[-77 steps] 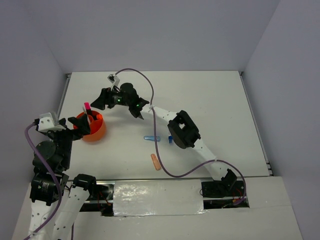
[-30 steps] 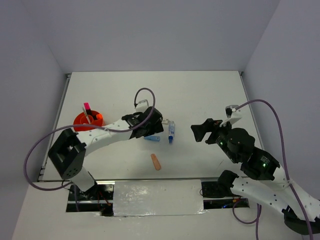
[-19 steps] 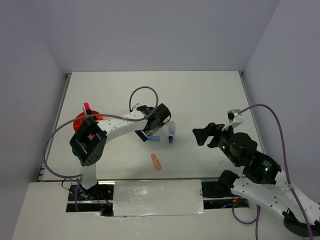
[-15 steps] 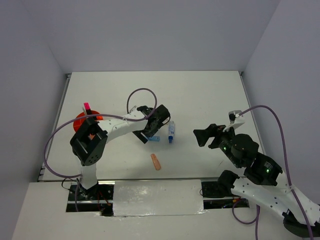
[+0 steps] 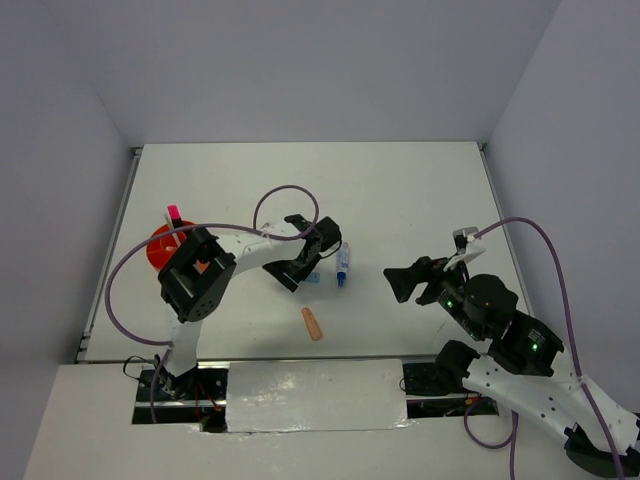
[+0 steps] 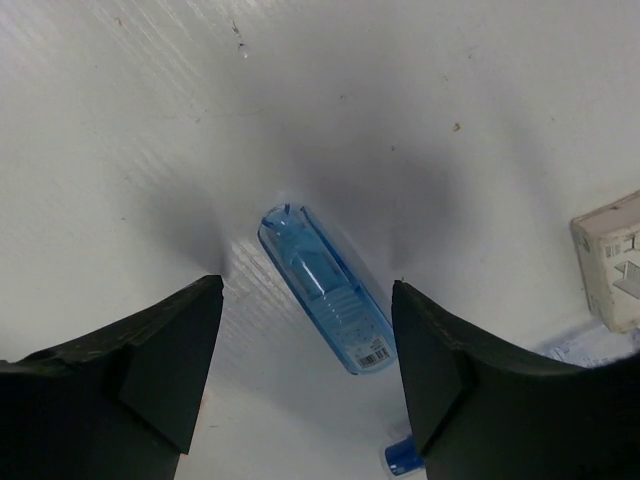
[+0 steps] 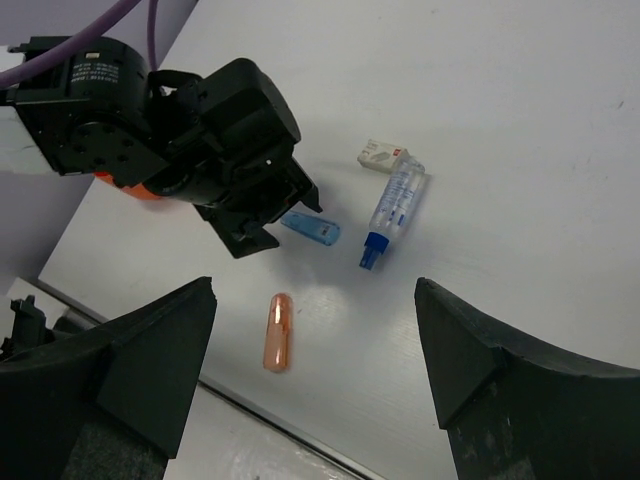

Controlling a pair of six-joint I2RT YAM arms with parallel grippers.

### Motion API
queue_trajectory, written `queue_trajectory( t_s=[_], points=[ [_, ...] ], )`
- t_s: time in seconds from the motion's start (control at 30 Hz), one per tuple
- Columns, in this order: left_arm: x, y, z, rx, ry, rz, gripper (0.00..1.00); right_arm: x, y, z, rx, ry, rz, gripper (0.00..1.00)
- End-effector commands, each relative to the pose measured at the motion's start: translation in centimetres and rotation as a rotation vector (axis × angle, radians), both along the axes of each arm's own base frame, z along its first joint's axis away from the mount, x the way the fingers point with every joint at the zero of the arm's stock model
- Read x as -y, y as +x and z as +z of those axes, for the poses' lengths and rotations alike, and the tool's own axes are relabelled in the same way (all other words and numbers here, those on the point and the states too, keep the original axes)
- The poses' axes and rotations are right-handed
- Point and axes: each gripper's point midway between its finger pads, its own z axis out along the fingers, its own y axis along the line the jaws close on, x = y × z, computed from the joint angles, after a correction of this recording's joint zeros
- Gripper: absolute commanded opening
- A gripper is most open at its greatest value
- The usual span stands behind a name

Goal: Sort the stationery into containers
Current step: Pick up the stationery from the center of the board, then place the stationery in the storage box.

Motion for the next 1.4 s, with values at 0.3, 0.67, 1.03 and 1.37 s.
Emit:
queue_trajectory(
  t_s=[0.3,0.67,1.03,1.37],
  points=[
    [-1.1,-1.7,-4.0,-0.097,-0.011,0.021,0.07,-1.1,-0.3,0.5,0.020,0.048,0.051,0.87],
    [-4.0,3.1,7.6,0.280,0.074,-0.145,0.00,-4.3,-0.4,-1.4,0.035,0.047,0.188,0.88],
    [-14.6,3.7,24.8,0.720,0.571,-0.501,0.03,-6.4,-0.1,-2.0,0.052,0.080,0.249,0.88],
    [-19.7,5.5,20.9,0.488,0.810,-1.070,0.00,-8.4,0.1,-2.0,0.064,0.089,0.318,0.88]
  ],
)
